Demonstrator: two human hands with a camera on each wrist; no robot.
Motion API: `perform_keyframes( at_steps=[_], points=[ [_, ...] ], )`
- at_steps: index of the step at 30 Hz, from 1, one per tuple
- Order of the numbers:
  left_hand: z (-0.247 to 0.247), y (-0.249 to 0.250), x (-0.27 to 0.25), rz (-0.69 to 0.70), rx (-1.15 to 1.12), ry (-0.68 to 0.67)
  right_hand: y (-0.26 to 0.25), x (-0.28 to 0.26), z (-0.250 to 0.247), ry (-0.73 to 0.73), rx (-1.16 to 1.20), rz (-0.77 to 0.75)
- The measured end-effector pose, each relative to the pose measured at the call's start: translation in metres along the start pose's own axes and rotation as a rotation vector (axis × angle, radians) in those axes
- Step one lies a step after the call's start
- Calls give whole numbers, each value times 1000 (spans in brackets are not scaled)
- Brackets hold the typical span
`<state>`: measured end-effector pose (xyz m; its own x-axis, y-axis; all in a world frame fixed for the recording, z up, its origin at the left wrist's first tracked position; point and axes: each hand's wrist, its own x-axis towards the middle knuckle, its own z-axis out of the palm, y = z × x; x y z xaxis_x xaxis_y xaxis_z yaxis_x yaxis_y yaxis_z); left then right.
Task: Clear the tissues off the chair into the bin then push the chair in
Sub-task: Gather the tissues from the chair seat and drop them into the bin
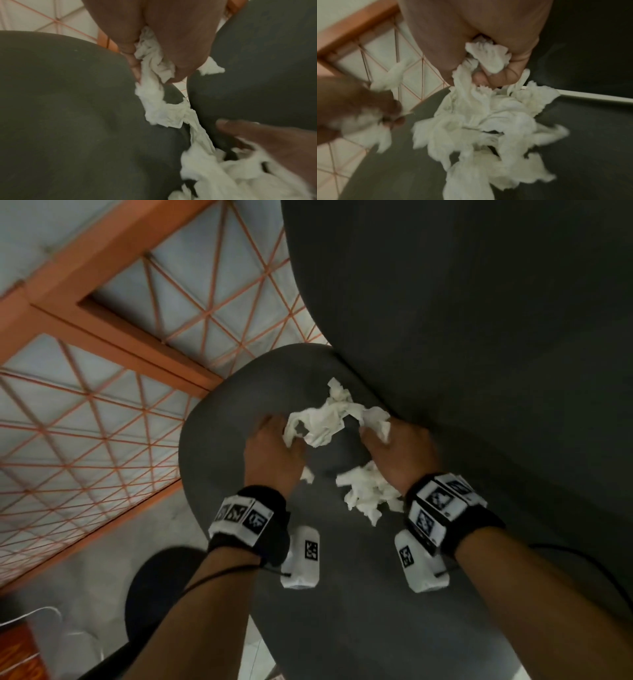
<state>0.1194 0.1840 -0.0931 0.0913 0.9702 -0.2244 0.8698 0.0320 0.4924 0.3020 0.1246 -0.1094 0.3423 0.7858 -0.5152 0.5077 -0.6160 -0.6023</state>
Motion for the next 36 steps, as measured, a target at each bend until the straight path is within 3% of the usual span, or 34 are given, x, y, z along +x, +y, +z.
perform_keyframes(
  at_steps=[4, 8, 15, 18, 21, 27, 31, 36],
  points=[
    [-1, -5, -20, 10, -175, -185, 8, -38, -13, -13, 111, 82],
    [12, 9, -10, 50, -132, -273, 34, -67, -15, 23, 185, 79],
    [51, 28, 31, 76, 139, -269, 56, -73, -10, -56, 50, 173],
    [49, 31, 32, 96, 72, -180, 59, -58, -6, -96, -102, 246],
    [35, 34, 18, 127, -80, -51, 57, -48, -1, -104, -184, 209],
    [-1, 12, -20, -70, -322, 34, 67, -47, 9, -109, -140, 194],
    [-14, 2, -47, -136, -320, 98, 81, -61, 14, -78, -66, 146],
    [1, -3, -54, -257, -283, -41, 80, -87, 3, 23, 71, 81]
  ],
)
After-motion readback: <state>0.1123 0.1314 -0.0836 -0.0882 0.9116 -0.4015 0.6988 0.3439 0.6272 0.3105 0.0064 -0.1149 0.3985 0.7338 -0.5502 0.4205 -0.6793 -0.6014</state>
